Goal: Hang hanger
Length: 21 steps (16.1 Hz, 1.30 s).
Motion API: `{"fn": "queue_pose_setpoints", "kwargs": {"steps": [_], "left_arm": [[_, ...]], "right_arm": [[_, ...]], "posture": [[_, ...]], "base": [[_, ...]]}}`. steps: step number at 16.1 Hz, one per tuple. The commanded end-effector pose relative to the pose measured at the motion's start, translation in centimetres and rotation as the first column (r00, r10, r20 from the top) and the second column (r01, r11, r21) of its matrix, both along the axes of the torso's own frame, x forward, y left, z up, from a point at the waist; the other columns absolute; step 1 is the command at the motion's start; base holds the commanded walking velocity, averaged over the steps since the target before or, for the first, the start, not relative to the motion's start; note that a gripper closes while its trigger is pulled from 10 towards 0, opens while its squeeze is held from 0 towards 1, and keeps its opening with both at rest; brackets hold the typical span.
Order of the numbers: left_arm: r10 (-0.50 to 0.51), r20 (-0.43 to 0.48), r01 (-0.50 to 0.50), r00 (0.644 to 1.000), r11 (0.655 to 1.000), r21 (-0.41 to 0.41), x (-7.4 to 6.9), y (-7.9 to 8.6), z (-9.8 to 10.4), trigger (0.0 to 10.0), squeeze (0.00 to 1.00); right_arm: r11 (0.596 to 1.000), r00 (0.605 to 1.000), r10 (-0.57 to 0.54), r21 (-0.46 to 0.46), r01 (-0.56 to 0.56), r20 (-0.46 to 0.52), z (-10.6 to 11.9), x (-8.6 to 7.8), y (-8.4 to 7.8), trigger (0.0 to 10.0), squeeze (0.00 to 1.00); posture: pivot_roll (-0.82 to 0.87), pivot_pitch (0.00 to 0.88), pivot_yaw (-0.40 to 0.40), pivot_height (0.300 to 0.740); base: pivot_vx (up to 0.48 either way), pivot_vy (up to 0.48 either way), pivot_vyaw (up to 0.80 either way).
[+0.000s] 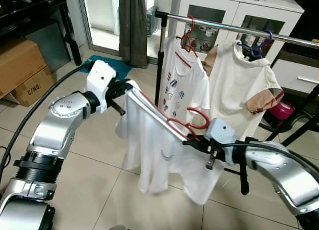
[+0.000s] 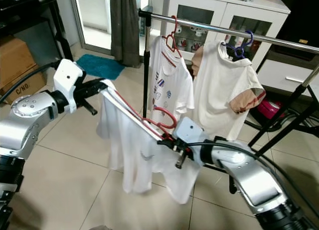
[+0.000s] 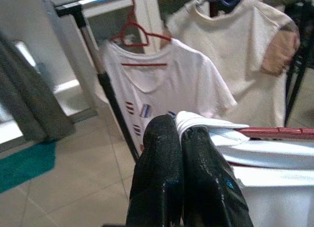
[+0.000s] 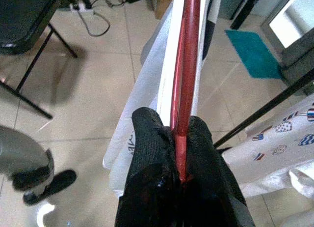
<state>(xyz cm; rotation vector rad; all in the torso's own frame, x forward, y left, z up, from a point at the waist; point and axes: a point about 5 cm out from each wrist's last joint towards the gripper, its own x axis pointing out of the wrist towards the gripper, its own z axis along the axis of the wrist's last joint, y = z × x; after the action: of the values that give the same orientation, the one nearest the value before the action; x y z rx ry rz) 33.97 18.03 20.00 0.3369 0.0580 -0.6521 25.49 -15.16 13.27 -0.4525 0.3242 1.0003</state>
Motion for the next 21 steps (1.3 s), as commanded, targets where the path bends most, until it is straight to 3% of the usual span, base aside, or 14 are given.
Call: {"fn": "queue_pose_setpoints", "kwargs": {"steps": [1, 3, 4, 5, 8, 11, 14, 16, 18, 20, 21], "left_arm": [[0.071, 0.129, -0.073, 0.989, 0.997, 0.012, 0.2, 2.2, 3.3, 0.0, 0.00], [-0.010, 0.098, 0.004, 0.995, 0.998, 0.059, -0.3, 1.3, 2.7, 0.0, 0.00], [-0.071, 0.052, 0.063, 0.996, 0.988, 0.143, -0.6, 0.4, 1.4, 0.0, 0.00], [-0.102, 0.034, 0.093, 0.994, 0.977, 0.190, -0.7, -0.4, 0.3, 0.0, 0.00], [-0.186, 0.028, 0.176, 0.982, 0.961, 0.213, -1.0, -3.2, -0.7, 0.0, 0.00], [-0.244, 0.023, 0.237, 0.970, 0.958, 0.158, -1.5, -5.3, -1.0, 0.0, 0.00], [-0.135, 0.087, 0.132, 0.987, 0.990, 0.043, -0.9, -4.4, 0.2, 0.0, 0.00], [-0.118, 0.094, 0.118, 0.989, 0.993, 0.014, -0.9, -4.2, 0.5, 0.0, 0.00], [-0.056, 0.124, 0.042, 0.991, 0.993, 0.114, -0.6, -2.4, 0.5, 0.0, 0.00], [0.034, 0.164, -0.066, 0.986, 0.978, 0.196, -0.3, 0.0, 0.7, 0.0, 0.00], [0.106, 0.190, -0.147, 0.976, 0.965, 0.216, -0.1, 1.6, 0.9, 0.0, 0.00]], "right_arm": [[0.988, 0.985, -0.062, -0.149, 0.038, -0.163, -3.1, -1.1, -2.7, 0.0, 0.00], [0.993, 0.985, -0.070, -0.101, 0.054, -0.158, -2.5, -0.9, -2.5, 0.0, 0.00], [0.996, 0.983, -0.093, -0.021, 0.091, -0.159, -1.2, -0.2, -1.6, 0.0, 0.00], [0.995, 0.980, -0.096, -0.006, 0.097, -0.175, -0.6, 0.1, -1.1, 0.0, 0.00], [0.990, 0.970, -0.063, -0.134, 0.032, -0.236, -1.3, 0.0, -1.0, 0.0, 0.00], [0.970, 0.964, -0.107, -0.239, 0.047, -0.244, -2.6, 0.3, -1.1, 0.0, 0.00], [0.968, 0.957, -0.123, -0.246, 0.056, -0.264, -2.6, 0.2, -1.0, 0.0, 0.00], [0.970, 0.953, -0.129, -0.235, 0.064, -0.276, -2.7, 0.1, -0.8, 0.0, 0.00], [0.967, 0.942, -0.160, -0.240, 0.089, -0.296, -3.2, -0.1, -1.2, 0.0, 0.00], [0.978, 0.914, -0.204, -0.109, 0.177, -0.349, -3.0, 0.0, -1.5, 0.0, 0.00], [0.975, 0.906, -0.220, -0.107, 0.195, -0.361, -3.1, -0.2, -2.2, 0.0, 0.00]], "posture": [[-0.07, 0.000, -0.050, 0.740], [-0.07, 0.000, -0.048, 0.740], [-0.07, 0.000, -0.048, 0.740], [-0.07, 0.000, -0.045, 0.740], [-0.08, 0.000, -0.047, 0.740], [-0.07, 0.000, -0.051, 0.740], [-0.07, 0.000, -0.051, 0.740], [-0.07, 0.000, -0.051, 0.740], [-0.07, 0.000, -0.054, 0.740], [-0.07, 0.000, -0.054, 0.740], [-0.07, 0.000, -0.056, 0.740]], "base": [[0.000, 0.000, 0.00], [0.000, 0.000, 0.00], [0.000, 0.000, 0.00], [0.000, 0.000, 0.00], [0.000, 0.000, 0.00], [0.000, 0.000, 0.00], [0.000, 0.000, 0.00], [0.000, 0.000, 0.00], [0.000, 0.000, 0.00], [0.000, 0.000, 0.00], [0.000, 0.000, 0.00]]}}
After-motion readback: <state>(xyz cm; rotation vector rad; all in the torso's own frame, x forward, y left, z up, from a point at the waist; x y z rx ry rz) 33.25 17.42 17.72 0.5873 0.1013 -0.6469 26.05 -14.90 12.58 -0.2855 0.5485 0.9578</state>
